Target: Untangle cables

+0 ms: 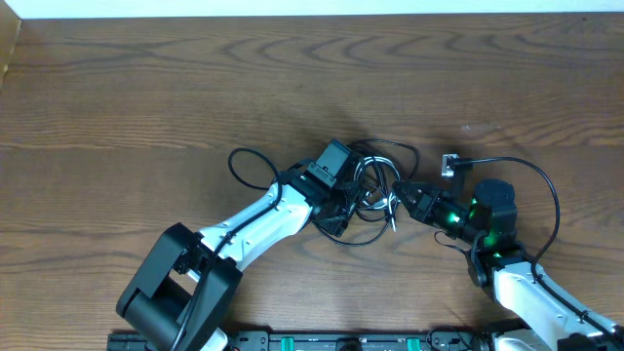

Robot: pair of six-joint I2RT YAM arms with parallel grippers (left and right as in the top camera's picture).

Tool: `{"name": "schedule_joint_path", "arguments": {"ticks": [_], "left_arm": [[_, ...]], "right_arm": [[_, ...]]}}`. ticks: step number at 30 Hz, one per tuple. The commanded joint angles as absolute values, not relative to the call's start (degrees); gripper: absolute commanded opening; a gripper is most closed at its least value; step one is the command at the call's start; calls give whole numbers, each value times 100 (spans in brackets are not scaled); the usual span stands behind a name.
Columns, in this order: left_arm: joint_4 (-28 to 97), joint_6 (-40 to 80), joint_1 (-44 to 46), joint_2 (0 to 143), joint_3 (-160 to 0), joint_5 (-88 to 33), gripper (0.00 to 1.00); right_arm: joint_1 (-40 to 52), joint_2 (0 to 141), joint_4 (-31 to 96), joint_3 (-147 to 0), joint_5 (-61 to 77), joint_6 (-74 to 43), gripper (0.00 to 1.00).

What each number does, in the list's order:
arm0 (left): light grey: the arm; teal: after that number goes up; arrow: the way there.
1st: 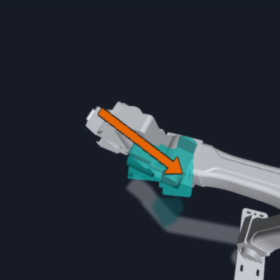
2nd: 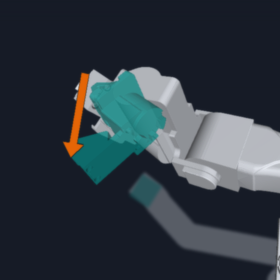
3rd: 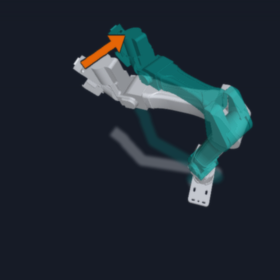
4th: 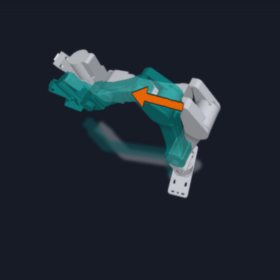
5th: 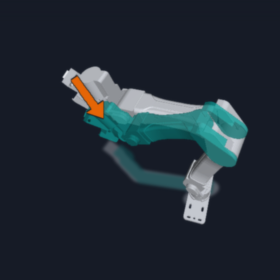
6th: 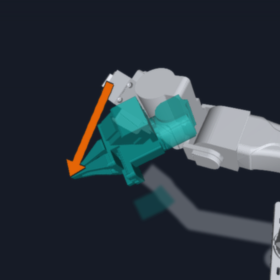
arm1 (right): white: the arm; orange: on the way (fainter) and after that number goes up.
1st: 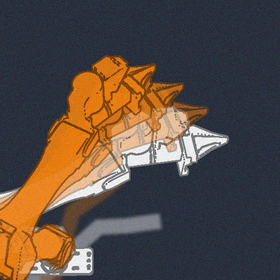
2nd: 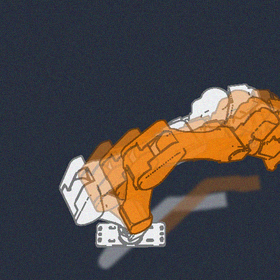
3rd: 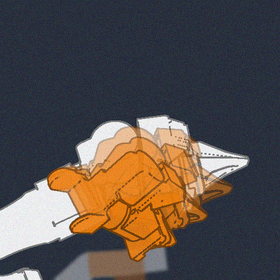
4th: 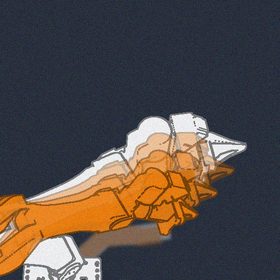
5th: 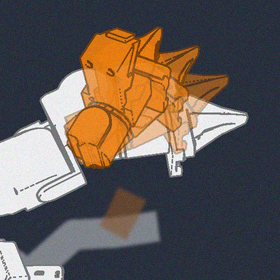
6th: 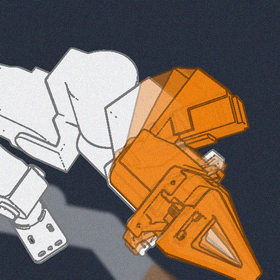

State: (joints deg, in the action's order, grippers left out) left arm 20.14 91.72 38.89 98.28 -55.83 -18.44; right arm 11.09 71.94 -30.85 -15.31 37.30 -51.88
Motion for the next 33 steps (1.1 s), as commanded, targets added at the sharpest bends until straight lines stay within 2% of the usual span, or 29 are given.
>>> {"name": "schedule_joint_path", "arguments": {"ticks": [1, 12, 18, 27, 29, 31, 33], "left_arm": [[2049, 9247, 3887, 9935, -5533, -1645, 63], [1900, 9247, 3898, 10331, -5533, -1415, 64], [1559, 9247, 3898, 10471, -5533, -1575, 55], [1400, 9249, 4018, 10495, -5533, -1575, 52], [1400, 9290, 4071, 10575, -5533, -1557, 48], [1396, 9349, 4115, 10704, -5533, -1579, 40], [1391, 9356, 4152, 10842, -5533, -1658, 22]], "right_arm": [[1081, 7148, -3085, -1575, 3859, -5137, 1], [1081, 7148, -3087, -1575, 3959, -5137, 1], [1081, 7148, -3085, -1575, 3959, -5137, 1], [1081, 7148, -3087, -1575, 3957, -5140, 1], [1081, 7148, -3085, -1575, 3957, -5140, 1], [1081, 7148, -3085, -1575, 3957, -5140, 1], [1081, 7148, -3085, -1575, 3959, -5140, 1]]}}
